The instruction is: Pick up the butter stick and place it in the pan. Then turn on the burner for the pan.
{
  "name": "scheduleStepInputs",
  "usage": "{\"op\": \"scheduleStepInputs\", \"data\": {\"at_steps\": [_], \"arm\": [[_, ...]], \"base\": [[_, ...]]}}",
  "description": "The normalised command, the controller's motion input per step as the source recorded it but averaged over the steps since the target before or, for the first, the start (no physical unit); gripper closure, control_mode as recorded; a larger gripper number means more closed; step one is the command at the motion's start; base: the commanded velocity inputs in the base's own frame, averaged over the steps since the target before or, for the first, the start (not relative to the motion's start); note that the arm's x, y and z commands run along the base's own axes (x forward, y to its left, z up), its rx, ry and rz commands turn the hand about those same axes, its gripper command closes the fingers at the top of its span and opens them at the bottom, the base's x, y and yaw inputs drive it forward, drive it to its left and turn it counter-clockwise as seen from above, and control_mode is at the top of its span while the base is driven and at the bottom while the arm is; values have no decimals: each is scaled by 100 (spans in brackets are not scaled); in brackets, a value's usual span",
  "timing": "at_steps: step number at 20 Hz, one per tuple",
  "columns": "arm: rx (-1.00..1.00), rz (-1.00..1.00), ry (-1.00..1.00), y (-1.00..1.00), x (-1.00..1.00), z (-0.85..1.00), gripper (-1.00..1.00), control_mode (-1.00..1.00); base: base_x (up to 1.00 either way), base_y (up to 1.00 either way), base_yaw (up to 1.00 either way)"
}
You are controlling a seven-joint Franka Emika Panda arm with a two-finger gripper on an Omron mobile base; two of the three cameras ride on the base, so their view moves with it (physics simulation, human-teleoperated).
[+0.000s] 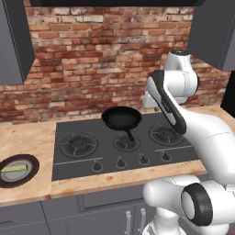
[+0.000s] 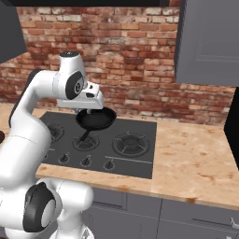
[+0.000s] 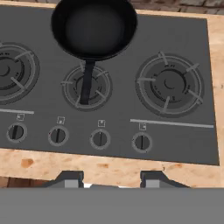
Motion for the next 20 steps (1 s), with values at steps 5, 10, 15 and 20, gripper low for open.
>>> {"op": "scheduleStepInputs", "data": {"at_steps": [5, 10, 15, 20], "arm": [[0, 0, 0, 27, -3, 0, -100, -100], [0, 0, 0, 48, -1, -1, -100, -100], [0, 1, 0, 43, 0, -1, -100, -100], [0, 3, 0, 37, 0, -12, -100, -100]], "base": [[0, 0, 0], [0, 0, 0], [0, 0, 0], [0, 0, 0]]}}
